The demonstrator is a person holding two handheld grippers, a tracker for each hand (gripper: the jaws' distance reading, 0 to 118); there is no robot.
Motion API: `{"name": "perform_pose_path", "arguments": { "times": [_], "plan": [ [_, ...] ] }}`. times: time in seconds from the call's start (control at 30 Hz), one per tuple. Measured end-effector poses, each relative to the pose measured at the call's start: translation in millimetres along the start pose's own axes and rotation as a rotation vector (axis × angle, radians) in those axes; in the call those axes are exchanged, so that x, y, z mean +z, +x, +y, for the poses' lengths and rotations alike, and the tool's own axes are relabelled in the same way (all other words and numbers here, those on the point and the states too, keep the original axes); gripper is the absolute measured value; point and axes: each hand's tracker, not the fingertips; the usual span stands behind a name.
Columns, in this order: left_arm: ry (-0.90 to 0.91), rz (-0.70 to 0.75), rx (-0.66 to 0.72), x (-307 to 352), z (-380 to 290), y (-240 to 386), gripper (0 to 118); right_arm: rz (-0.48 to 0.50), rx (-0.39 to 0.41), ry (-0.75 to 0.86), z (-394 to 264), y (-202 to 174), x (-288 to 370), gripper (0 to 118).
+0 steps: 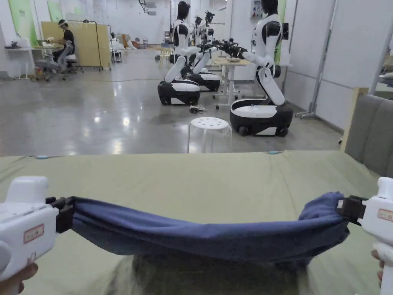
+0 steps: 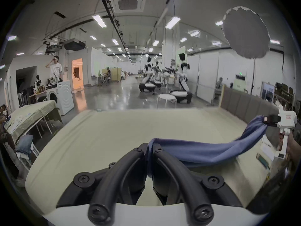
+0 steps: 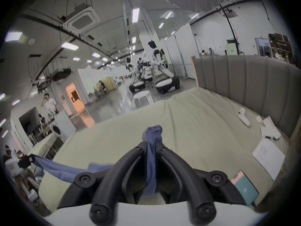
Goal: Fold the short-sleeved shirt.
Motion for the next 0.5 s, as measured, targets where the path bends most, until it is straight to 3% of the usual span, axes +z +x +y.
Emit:
{"name": "perform_pose_path", "arguments": {
  "times": [0.13,0.27,0.3,0.33,0.37,0.4,0.43,0.47,0.5],
  "plan": [
    [-0.185,-0.014,0.004,38,-86,-1,6,-0.020,0.046,-0.166,-87,29,29,11],
    [-0.350,-0.011,0.086,38,-154,-7,7,-0.051,0.019,-0.308,-155,58,21,11],
    [-0.373,-0.016,0.069,32,-163,-11,12,-0.052,0.019,-0.301,-164,60,21,11],
    [-0.374,0.023,0.046,29,-168,-9,40,-0.052,0.019,-0.295,-170,61,21,16],
    [-0.353,0.023,0.046,30,-169,-7,65,-0.052,0.018,-0.294,-171,63,22,34],
    [-0.326,0.046,0.039,32,-168,-5,79,-0.047,0.018,-0.291,-169,65,23,66],
    [-0.291,0.053,0.042,36,-165,-8,80,-0.029,0.021,-0.282,-164,65,28,112],
    [-0.239,0.054,0.049,46,-157,-5,80,-0.025,0.039,-0.259,-157,62,35,118],
    [-0.193,0.055,0.044,56,-150,0,80,-0.032,0.059,-0.203,-150,59,44,114]
  ]
}}
